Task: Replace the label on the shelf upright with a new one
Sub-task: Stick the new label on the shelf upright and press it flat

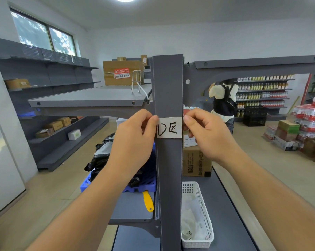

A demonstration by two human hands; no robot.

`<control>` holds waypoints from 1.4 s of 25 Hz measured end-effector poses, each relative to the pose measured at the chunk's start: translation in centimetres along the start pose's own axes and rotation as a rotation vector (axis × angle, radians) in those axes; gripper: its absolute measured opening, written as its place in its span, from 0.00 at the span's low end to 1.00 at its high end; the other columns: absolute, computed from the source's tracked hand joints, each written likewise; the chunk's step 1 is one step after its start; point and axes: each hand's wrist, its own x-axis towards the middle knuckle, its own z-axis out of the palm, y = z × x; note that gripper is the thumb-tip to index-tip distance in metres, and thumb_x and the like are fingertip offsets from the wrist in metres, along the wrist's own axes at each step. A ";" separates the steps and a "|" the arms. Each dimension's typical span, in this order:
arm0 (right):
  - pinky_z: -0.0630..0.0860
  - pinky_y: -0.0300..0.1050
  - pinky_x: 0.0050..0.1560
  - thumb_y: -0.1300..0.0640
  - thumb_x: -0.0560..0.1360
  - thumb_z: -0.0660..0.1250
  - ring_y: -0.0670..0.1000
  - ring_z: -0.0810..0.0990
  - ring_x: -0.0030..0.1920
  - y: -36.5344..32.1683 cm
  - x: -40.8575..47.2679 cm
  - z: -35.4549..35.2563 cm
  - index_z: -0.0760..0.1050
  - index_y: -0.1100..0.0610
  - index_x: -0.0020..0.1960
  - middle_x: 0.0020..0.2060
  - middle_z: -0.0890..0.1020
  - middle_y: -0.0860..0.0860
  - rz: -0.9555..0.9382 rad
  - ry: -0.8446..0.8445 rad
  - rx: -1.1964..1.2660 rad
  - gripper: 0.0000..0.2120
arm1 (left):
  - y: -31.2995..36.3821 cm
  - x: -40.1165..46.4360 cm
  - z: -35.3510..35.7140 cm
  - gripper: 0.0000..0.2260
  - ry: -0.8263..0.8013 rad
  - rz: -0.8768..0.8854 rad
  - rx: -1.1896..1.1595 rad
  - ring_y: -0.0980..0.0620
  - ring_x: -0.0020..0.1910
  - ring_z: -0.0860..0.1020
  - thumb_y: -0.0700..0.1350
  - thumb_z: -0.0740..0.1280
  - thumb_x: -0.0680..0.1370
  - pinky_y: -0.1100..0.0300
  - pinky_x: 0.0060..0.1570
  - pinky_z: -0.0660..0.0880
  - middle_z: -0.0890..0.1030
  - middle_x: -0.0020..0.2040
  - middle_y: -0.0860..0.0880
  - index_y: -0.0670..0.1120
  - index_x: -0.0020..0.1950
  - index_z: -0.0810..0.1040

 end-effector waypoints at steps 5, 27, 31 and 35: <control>0.78 0.40 0.41 0.49 0.74 0.76 0.49 0.80 0.40 0.0 -1.4 1.2 0.78 0.53 0.51 0.40 0.84 0.47 -0.040 0.036 -0.033 0.11 | 0.0 -1.7 0.4 0.08 0.012 -0.018 0.031 0.58 0.37 0.80 0.57 0.69 0.80 0.64 0.33 0.77 0.82 0.36 0.56 0.54 0.46 0.77; 0.80 0.37 0.42 0.49 0.78 0.71 0.46 0.83 0.42 0.6 -0.8 1.2 0.79 0.48 0.47 0.41 0.85 0.47 -0.024 0.086 0.017 0.04 | -0.4 -2.1 0.9 0.11 -0.002 -0.058 0.012 0.58 0.33 0.82 0.58 0.74 0.76 0.64 0.32 0.78 0.82 0.37 0.54 0.53 0.43 0.77; 0.75 0.33 0.33 0.53 0.81 0.69 0.42 0.81 0.36 0.8 -0.7 0.7 0.79 0.50 0.49 0.39 0.84 0.48 0.023 -0.006 0.093 0.02 | -1.1 -2.0 -0.2 0.03 -0.116 -0.139 -0.122 0.62 0.25 0.79 0.48 0.70 0.81 0.69 0.25 0.74 0.84 0.37 0.52 0.53 0.47 0.80; 0.74 0.34 0.37 0.55 0.82 0.66 0.43 0.82 0.38 0.9 -0.7 0.3 0.79 0.50 0.50 0.41 0.85 0.49 0.029 -0.045 0.080 0.04 | -1.5 -1.6 -0.8 0.06 -0.160 -0.139 -0.119 0.59 0.23 0.77 0.48 0.67 0.83 0.67 0.27 0.76 0.86 0.36 0.54 0.56 0.48 0.81</control>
